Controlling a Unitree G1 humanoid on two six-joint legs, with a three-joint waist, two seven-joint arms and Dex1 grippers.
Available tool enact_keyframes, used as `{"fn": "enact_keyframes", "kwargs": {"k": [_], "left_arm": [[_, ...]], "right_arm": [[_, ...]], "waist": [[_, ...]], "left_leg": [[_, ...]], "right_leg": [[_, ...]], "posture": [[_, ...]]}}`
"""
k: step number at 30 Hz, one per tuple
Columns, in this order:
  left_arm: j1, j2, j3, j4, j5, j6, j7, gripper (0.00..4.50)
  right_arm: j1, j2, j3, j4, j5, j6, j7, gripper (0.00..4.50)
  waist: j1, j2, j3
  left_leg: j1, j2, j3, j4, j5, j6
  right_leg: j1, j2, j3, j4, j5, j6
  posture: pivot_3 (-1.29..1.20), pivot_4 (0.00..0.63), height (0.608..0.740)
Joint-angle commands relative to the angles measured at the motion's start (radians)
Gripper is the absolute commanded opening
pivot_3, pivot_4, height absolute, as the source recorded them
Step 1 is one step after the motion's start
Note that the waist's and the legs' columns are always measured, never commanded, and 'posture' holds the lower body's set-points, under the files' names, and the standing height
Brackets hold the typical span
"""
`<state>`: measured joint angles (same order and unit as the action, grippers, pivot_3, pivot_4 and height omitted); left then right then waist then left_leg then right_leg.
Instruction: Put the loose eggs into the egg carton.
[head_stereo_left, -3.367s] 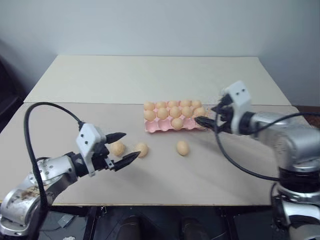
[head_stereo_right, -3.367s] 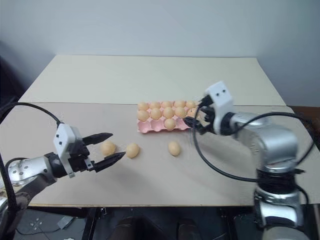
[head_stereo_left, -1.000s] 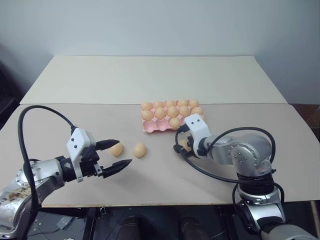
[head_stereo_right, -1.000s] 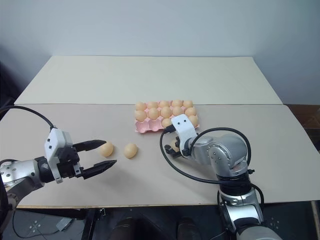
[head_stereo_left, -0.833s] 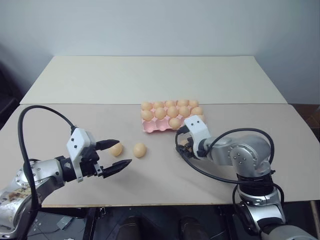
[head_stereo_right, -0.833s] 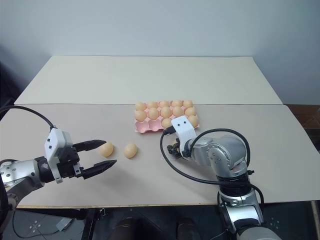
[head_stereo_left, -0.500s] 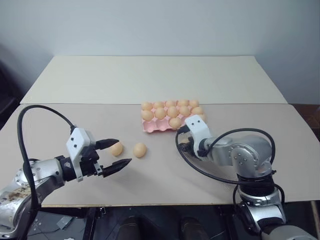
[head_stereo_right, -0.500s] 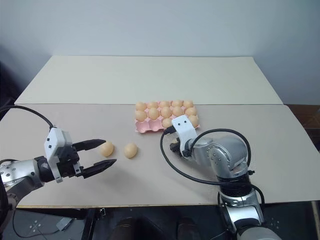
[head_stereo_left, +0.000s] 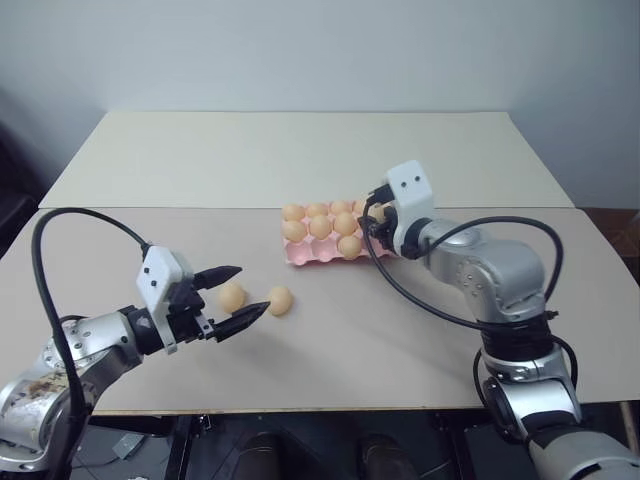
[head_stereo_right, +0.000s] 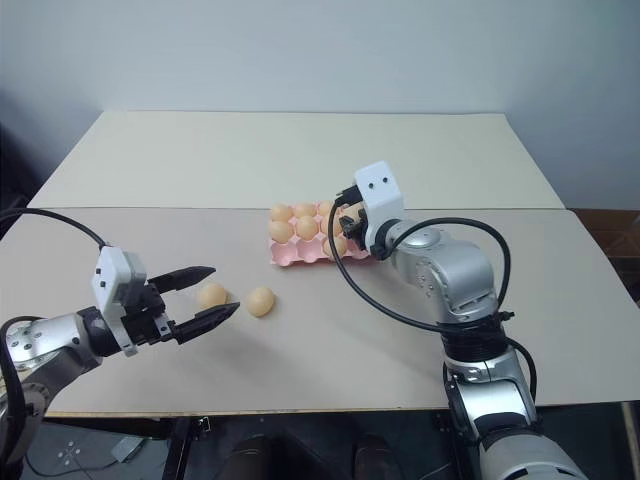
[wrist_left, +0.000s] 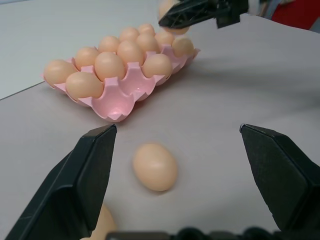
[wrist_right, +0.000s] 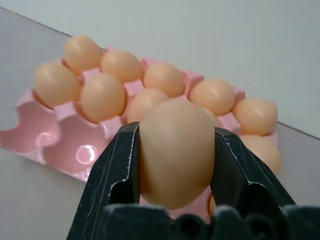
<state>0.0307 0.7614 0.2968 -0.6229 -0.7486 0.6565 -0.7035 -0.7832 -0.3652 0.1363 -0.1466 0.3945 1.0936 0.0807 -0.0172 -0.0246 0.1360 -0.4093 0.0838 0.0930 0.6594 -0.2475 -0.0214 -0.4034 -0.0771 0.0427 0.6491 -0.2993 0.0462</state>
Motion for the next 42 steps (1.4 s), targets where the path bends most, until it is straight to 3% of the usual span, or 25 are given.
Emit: {"fn": "enact_keyframes", "kwargs": {"k": [1, 8, 16, 25, 30, 35, 38, 42], "left_arm": [[0.012, 0.002, 0.028, -0.056, -0.019, -0.004, 0.014, 4.29], [0.046, 0.005, 0.051, -0.082, -0.030, 0.000, 0.026, 4.29], [0.056, 0.014, 0.064, -0.084, -0.035, 0.001, 0.029, 4.29], [0.032, 0.037, 0.071, -0.063, -0.042, 0.006, 0.026, 4.29], [0.036, 0.104, 0.145, -0.024, -0.079, 0.054, -0.004, 4.29], [0.022, 0.179, 0.216, 0.018, -0.163, 0.196, 0.033, 4.29], [-0.004, 0.216, 0.238, 0.058, -0.163, 0.251, 0.060, 4.29], [0.006, 0.360, 0.251, 0.128, -0.146, 0.352, -0.013, 4.29]], "right_arm": [[-0.018, 0.008, -0.003, 0.025, -0.046, -0.063, 0.031, 1.68], [-0.016, 0.036, 0.002, 0.080, -0.092, -0.078, 0.075, 1.68], [-0.026, 0.063, -0.029, 0.123, -0.139, -0.080, 0.078, 4.39], [-0.058, 0.027, -0.079, -0.025, -0.111, 0.013, 0.129, 4.45], [-0.042, -0.195, -0.153, -0.233, 0.073, 0.095, 0.406, 4.45], [0.157, -0.555, -0.245, -0.315, 0.214, -0.076, 0.853, 4.45], [0.207, -0.631, -0.286, -0.276, 0.228, -0.134, 0.923, 4.45], [0.258, -0.658, -0.393, -0.224, 0.279, -0.238, 1.035, 4.45]], "waist": [[-0.001, 0.000, 0.000], [0.000, 0.000, 0.000], [0.000, 0.000, 0.000], [0.000, 0.001, 0.000], [0.006, 0.002, 0.000], [0.019, 0.001, 0.000], [0.005, 0.001, 0.000], [-0.004, 0.001, 0.001]], "left_leg": [[0.000, 0.000, 0.000, 0.000, 0.000, 0.000], [0.001, 0.000, 0.000, 0.000, 0.000, 0.000], [0.002, 0.000, 0.001, -0.002, 0.000, 0.000], [0.002, 0.000, 0.001, -0.002, 0.000, 0.000], [0.002, 0.000, 0.001, -0.003, 0.000, 0.000], [0.006, 0.000, 0.000, -0.003, -0.001, 0.002], [0.010, 0.000, 0.000, -0.003, -0.002, 0.002], [0.018, 0.000, 0.001, -0.009, -0.001, 0.002]], "right_leg": [[0.000, 0.000, 0.000, 0.000, 0.000, 0.000], [0.001, 0.000, 0.000, 0.000, 0.000, 0.000], [0.001, 0.000, 0.000, 0.000, 0.000, 0.000], [0.001, 0.000, 0.000, 0.000, 0.000, 0.000], [0.001, 0.000, 0.000, -0.001, 0.000, 0.000], [0.007, 0.000, -0.001, -0.005, 0.000, 0.000], [0.010, 0.000, 0.000, -0.004, 0.000, 0.000], [0.015, 0.001, 0.001, -0.005, -0.001, -0.002]], "posture": [[0.00, 0.150, 0.740], [0.00, 0.150, 0.740], [0.00, 0.150, 0.740], [0.00, 0.150, 0.740], [0.00, 0.150, 0.740], [0.00, 0.150, 0.740], [0.00, 0.150, 0.740], [0.00, 0.150, 0.740]]}}
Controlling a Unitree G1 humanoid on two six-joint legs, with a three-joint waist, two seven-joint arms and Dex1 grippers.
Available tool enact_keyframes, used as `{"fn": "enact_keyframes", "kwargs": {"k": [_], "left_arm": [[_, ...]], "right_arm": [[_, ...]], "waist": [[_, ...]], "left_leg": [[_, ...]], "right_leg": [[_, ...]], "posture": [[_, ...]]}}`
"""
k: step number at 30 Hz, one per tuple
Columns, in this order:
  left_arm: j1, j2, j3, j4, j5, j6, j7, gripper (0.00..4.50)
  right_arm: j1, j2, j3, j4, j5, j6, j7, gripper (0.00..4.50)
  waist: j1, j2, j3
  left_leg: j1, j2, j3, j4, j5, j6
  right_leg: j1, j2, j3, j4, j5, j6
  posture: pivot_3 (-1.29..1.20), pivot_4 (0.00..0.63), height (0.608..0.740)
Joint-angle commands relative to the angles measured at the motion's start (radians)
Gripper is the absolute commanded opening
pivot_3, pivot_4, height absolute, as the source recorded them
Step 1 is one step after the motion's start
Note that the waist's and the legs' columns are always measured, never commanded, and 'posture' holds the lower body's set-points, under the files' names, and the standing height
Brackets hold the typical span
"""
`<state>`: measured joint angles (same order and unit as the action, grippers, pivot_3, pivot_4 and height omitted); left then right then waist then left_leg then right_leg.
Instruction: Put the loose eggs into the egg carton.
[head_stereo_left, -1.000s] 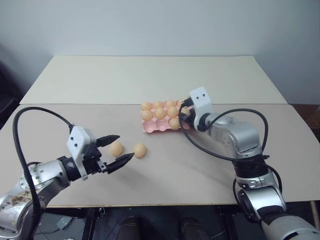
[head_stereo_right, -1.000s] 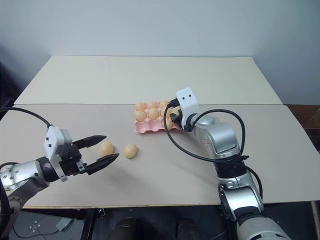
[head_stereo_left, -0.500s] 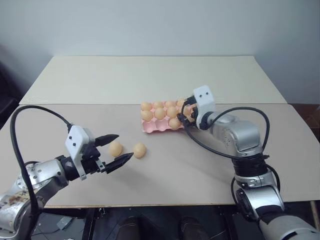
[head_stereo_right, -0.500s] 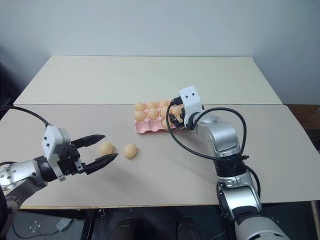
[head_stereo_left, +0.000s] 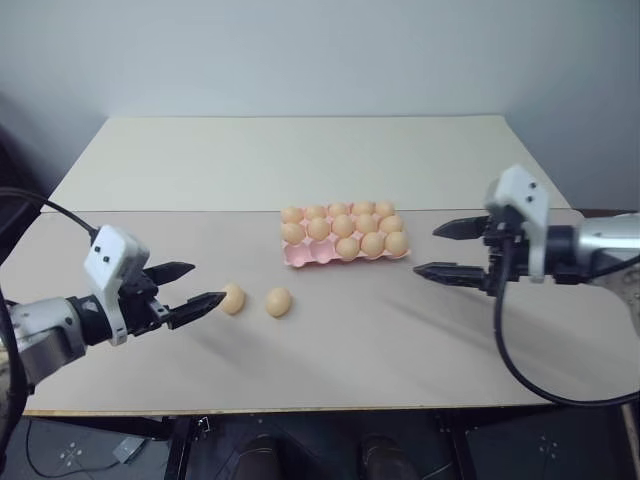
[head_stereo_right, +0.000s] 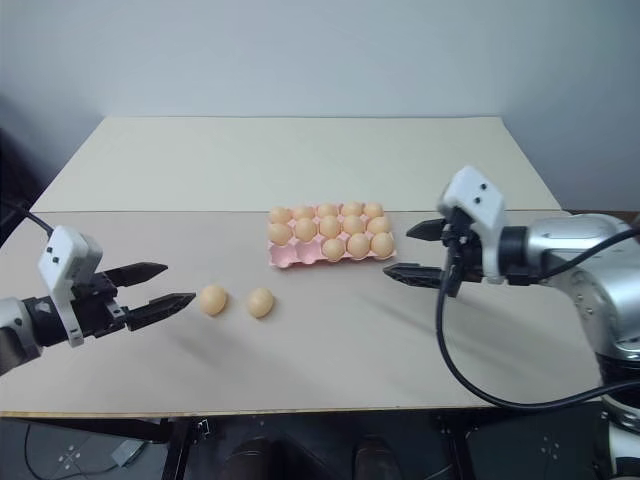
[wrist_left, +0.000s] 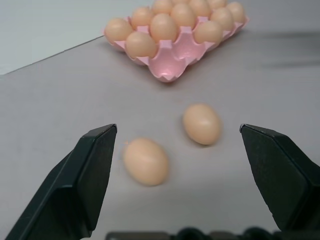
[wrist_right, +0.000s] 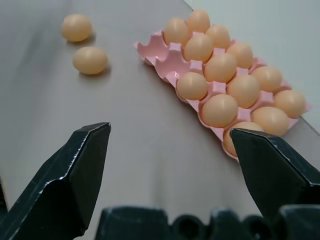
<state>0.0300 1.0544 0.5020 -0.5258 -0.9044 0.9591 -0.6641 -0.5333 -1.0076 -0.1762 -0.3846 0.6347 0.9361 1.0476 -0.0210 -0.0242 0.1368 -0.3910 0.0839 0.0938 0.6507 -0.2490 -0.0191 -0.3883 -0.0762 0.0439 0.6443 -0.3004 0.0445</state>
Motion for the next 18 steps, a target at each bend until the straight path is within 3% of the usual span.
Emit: {"fn": "enact_keyframes", "kwargs": {"k": [1, 5, 12, 18], "left_arm": [[0.016, 0.088, 0.055, 0.041, 0.009, 0.062, -0.074, 4.29], [0.034, 0.127, 0.078, 0.064, 0.025, 0.083, -0.107, 4.29], [0.014, 0.076, 0.127, 0.030, -0.028, 0.108, -0.104, 4.29], [-0.050, -0.040, 0.009, -0.047, -0.003, 0.119, 0.077, 4.29]], "right_arm": [[0.015, -0.018, -0.095, 0.025, 0.044, -0.101, 0.084, 4.45], [0.029, -0.031, -0.116, 0.049, 0.035, -0.163, 0.121, 4.45], [0.034, -0.025, -0.108, 0.047, 0.039, -0.192, 0.107, 4.45], [0.040, -0.008, -0.089, 0.027, 0.039, -0.199, 0.090, 4.45]], "waist": [[0.000, 0.000, 0.000], [0.006, 0.000, 0.000], [0.008, 0.001, 0.000], [0.010, 0.000, 0.000]], "left_leg": [[0.000, 0.000, 0.001, -0.001, 0.000, 0.000], [-0.001, 0.000, 0.002, -0.002, 0.000, 0.000], [0.000, 0.000, 0.002, -0.002, 0.000, -0.001], [0.000, -0.001, 0.002, -0.002, 0.000, -0.001]], "right_leg": [[-0.001, 0.000, 0.001, 0.000, 0.000, 0.000], [-0.002, -0.001, 0.000, 0.000, 0.000, -0.001], [-0.002, -0.001, 0.000, 0.001, 0.000, -0.001], [-0.001, -0.001, 0.001, 0.001, 0.000, -0.001]], "posture": [[0.00, 0.150, 0.740], [0.00, 0.150, 0.740], [0.00, 0.150, 0.740], [0.00, 0.150, 0.740]]}}
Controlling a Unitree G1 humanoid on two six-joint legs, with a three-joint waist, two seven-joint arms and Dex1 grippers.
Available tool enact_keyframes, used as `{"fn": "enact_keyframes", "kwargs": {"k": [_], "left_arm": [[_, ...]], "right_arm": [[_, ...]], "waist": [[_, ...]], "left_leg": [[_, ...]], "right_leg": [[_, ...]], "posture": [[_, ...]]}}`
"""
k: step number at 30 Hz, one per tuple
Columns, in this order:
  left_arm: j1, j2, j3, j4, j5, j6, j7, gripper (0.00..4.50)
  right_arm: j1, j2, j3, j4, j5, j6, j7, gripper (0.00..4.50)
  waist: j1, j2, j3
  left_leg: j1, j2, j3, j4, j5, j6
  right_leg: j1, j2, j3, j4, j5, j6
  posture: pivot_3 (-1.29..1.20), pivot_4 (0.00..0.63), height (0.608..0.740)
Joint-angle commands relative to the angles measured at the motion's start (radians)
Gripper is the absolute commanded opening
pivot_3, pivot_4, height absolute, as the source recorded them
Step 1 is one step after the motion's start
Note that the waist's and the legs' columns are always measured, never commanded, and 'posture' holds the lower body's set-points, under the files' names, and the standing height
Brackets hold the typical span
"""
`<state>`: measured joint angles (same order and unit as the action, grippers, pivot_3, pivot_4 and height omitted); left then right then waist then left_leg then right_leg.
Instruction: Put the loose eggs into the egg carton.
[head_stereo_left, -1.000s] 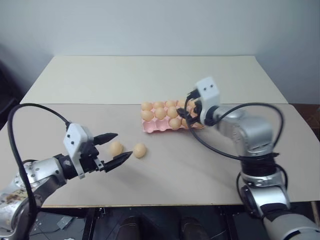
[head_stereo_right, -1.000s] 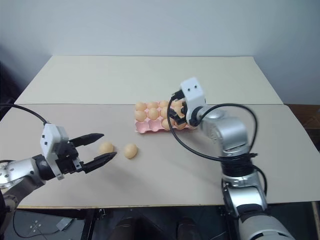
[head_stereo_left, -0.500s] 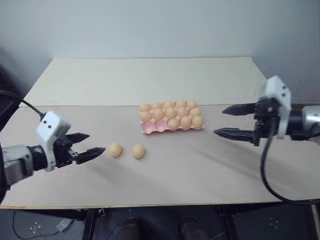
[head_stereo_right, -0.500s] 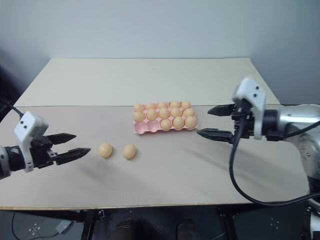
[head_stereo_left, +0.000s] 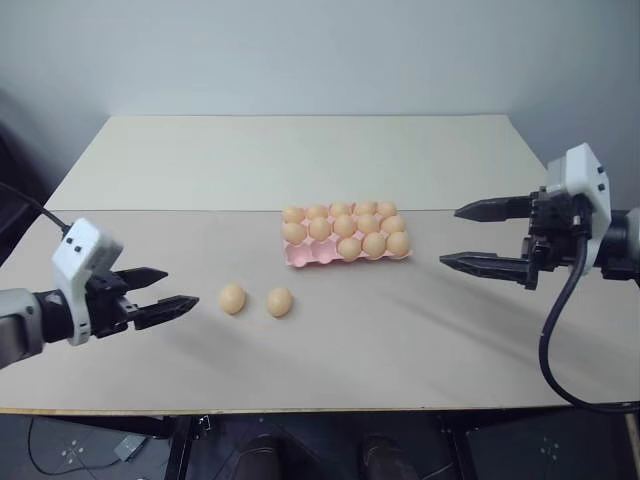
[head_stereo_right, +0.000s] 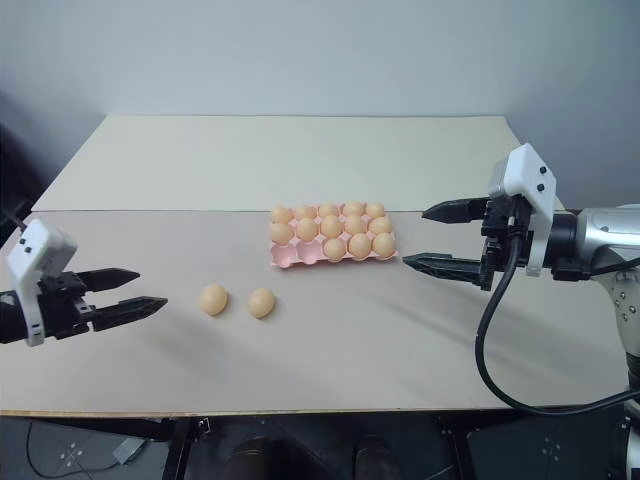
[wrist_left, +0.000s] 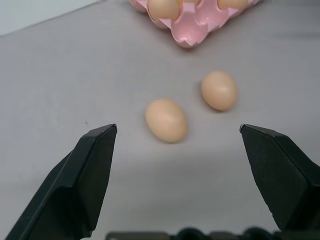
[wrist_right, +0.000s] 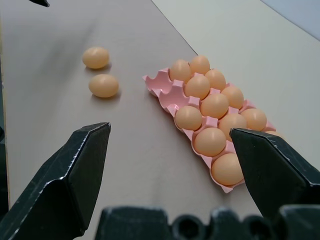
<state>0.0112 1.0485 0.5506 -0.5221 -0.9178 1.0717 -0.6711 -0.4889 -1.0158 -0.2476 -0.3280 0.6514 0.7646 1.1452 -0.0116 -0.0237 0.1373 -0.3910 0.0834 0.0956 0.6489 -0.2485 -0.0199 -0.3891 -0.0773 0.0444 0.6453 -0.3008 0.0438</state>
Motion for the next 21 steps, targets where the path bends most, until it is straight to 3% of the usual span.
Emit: {"fn": "enact_keyframes", "kwargs": {"k": [1, 10, 21], "left_arm": [[-0.043, -0.051, -0.054, -0.059, 0.013, 0.013, 0.110, 4.29], [-0.168, -0.243, -0.259, -0.121, 0.059, 0.126, 0.404, 4.29], [-0.293, -0.482, -0.370, -0.105, 0.179, 0.297, 0.673, 4.29]], "right_arm": [[-0.006, 0.001, -0.016, -0.032, 0.024, -0.026, -0.008, 4.45], [0.000, 0.007, -0.008, -0.058, 0.035, -0.017, -0.017, 4.45], [0.016, -0.003, -0.013, -0.076, 0.055, -0.009, -0.038, 4.45]], "waist": [[0.000, 0.000, 0.000], [0.001, 0.000, 0.000], [0.004, -0.001, 0.000]], "left_leg": [[0.000, 0.000, 0.000, 0.000, 0.000, 0.000], [0.000, 0.000, -0.001, 0.000, 0.000, 0.000], [0.000, -0.001, -0.003, 0.002, 0.001, -0.001]], "right_leg": [[0.000, 0.000, 0.000, 0.000, 0.000, 0.000], [0.000, 0.000, 0.000, 0.000, 0.000, 0.000], [0.001, 0.000, 0.000, 0.001, 0.000, 0.000]], "posture": [[0.00, 0.150, 0.740], [0.00, 0.150, 0.740], [0.00, 0.150, 0.740]]}}
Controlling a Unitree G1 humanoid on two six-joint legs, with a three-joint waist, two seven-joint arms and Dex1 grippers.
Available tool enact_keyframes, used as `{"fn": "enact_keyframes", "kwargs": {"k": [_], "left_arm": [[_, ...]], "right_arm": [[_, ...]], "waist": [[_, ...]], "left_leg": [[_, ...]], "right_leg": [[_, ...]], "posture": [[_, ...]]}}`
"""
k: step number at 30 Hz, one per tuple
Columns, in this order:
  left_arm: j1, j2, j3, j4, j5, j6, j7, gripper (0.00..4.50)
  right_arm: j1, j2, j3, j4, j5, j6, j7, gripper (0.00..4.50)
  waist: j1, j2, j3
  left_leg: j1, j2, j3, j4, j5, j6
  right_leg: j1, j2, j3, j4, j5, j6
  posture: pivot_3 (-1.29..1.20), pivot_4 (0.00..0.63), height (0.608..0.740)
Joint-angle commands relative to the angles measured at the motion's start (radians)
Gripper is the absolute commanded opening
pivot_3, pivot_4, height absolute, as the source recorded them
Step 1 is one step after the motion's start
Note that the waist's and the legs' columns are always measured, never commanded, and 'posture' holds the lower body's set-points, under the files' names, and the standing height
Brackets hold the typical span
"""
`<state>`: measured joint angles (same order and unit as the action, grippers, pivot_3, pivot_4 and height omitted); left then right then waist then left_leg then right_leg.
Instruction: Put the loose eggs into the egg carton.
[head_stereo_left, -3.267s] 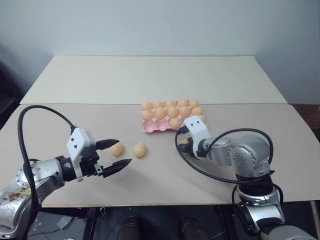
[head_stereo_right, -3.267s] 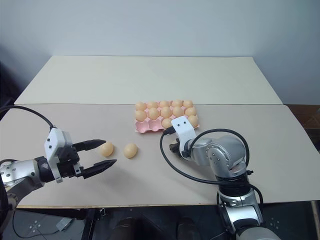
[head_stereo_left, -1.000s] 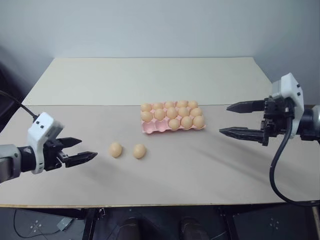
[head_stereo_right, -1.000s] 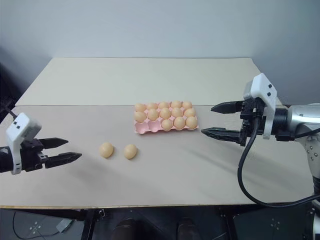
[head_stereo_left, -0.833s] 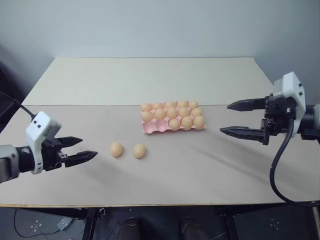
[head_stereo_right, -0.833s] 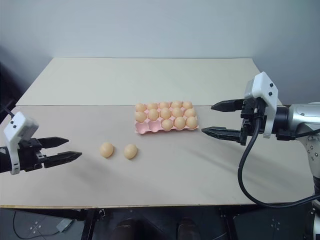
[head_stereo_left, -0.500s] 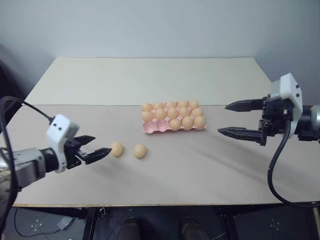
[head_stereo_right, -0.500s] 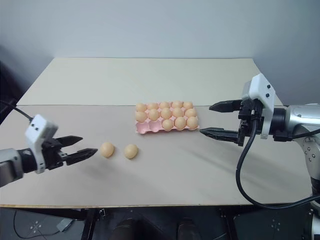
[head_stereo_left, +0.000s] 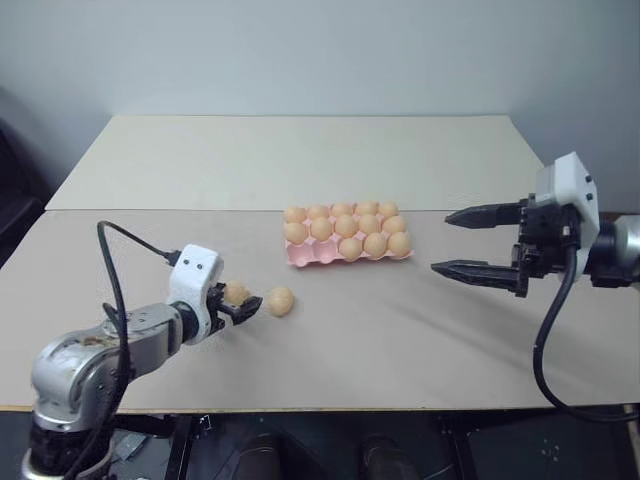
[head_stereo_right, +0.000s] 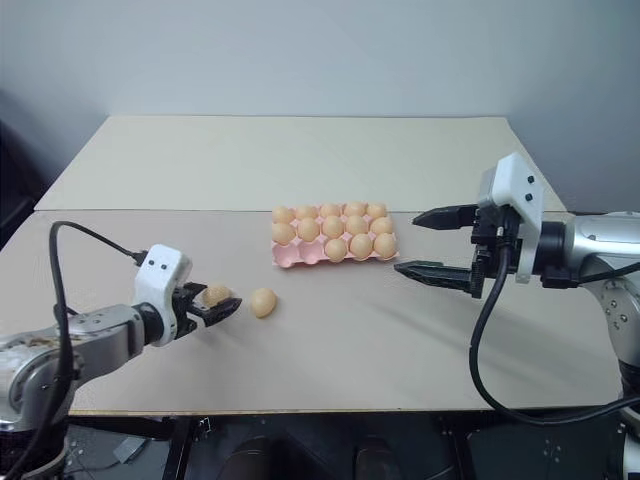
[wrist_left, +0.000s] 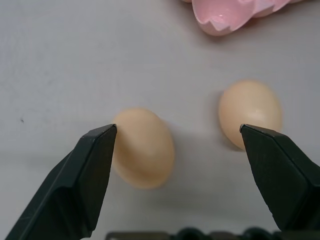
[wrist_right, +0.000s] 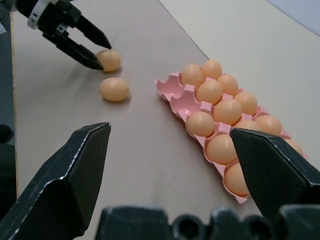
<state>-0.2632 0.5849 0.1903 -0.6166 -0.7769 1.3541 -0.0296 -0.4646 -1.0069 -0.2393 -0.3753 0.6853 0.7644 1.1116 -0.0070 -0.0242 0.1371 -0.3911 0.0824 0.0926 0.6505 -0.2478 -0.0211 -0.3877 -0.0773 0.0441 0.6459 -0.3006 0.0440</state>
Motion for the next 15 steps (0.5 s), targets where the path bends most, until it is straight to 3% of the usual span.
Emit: {"fn": "enact_keyframes", "kwargs": {"k": [1, 15], "left_arm": [[-0.025, -0.031, -0.011, -0.008, 0.045, 0.021, 0.035, 4.29], [-0.032, -0.105, -0.022, 0.026, 0.142, 0.068, 0.018, 4.29]], "right_arm": [[-0.007, -0.014, -0.022, -0.029, 0.023, -0.007, -0.006, 4.45], [-0.019, -0.032, -0.012, -0.032, 0.030, 0.011, -0.017, 4.45]], "waist": [[-0.001, 0.000, 0.000], [0.002, 0.000, 0.000]], "left_leg": [[0.000, 0.000, 0.000, 0.000, 0.000, 0.000], [0.000, 0.000, 0.000, 0.000, 0.000, -0.001]], "right_leg": [[0.000, 0.000, 0.000, 0.000, 0.000, 0.000], [0.000, 0.000, 0.000, 0.000, 0.000, 0.000]], "posture": [[0.00, 0.150, 0.740], [0.00, 0.150, 0.740]]}}
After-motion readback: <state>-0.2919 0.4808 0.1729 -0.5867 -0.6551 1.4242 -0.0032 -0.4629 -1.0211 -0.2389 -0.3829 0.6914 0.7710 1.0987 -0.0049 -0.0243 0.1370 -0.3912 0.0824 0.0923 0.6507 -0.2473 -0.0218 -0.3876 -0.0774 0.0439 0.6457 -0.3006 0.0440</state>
